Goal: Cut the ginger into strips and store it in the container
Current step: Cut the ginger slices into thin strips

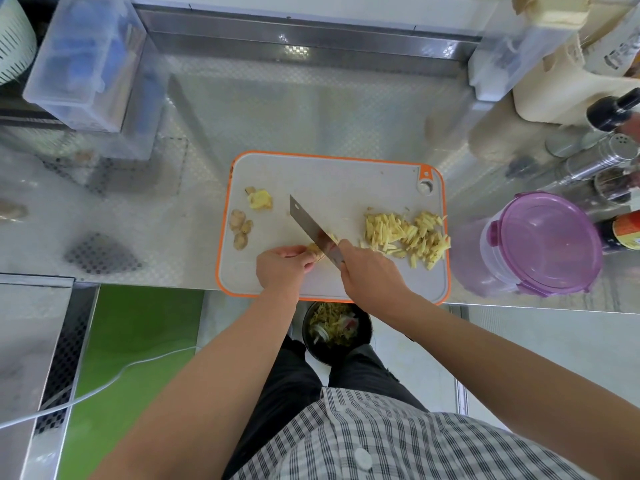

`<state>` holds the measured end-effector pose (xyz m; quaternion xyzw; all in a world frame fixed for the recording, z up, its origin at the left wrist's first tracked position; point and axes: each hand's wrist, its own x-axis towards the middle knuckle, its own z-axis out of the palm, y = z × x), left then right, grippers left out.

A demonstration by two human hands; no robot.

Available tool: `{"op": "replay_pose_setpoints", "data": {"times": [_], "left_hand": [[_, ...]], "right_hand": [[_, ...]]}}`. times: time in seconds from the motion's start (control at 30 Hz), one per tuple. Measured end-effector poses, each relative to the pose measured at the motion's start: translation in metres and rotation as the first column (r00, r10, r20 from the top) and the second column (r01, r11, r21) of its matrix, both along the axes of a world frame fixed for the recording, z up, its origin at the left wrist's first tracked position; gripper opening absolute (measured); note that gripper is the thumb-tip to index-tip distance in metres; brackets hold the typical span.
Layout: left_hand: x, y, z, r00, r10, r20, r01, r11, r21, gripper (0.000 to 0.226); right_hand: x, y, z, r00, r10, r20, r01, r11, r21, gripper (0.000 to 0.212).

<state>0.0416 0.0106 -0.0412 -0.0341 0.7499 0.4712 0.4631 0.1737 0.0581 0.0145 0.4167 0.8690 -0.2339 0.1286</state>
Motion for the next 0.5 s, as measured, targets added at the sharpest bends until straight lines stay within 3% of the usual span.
{"op": "replay_pose_setpoints", "data": {"times": [0.27, 0.5], "left_hand": [[0.0, 0.0, 0.003, 1.0, -0.008, 0.028, 0.008, 1.0, 0.018, 0.018], [0.001, 0.0, 0.005, 1.0, -0.007, 0.01, 0.007, 1.0, 0.022, 0.016]], "right_hand": [[0.002, -0.002, -0.017, 0.998, -0.06, 0.019, 0.06, 0.997, -0.04, 0.007], [0.002, 0.002, -0.003, 0.994, -0.054, -0.097, 0.054, 0.999, -0.007, 0.011]]}}
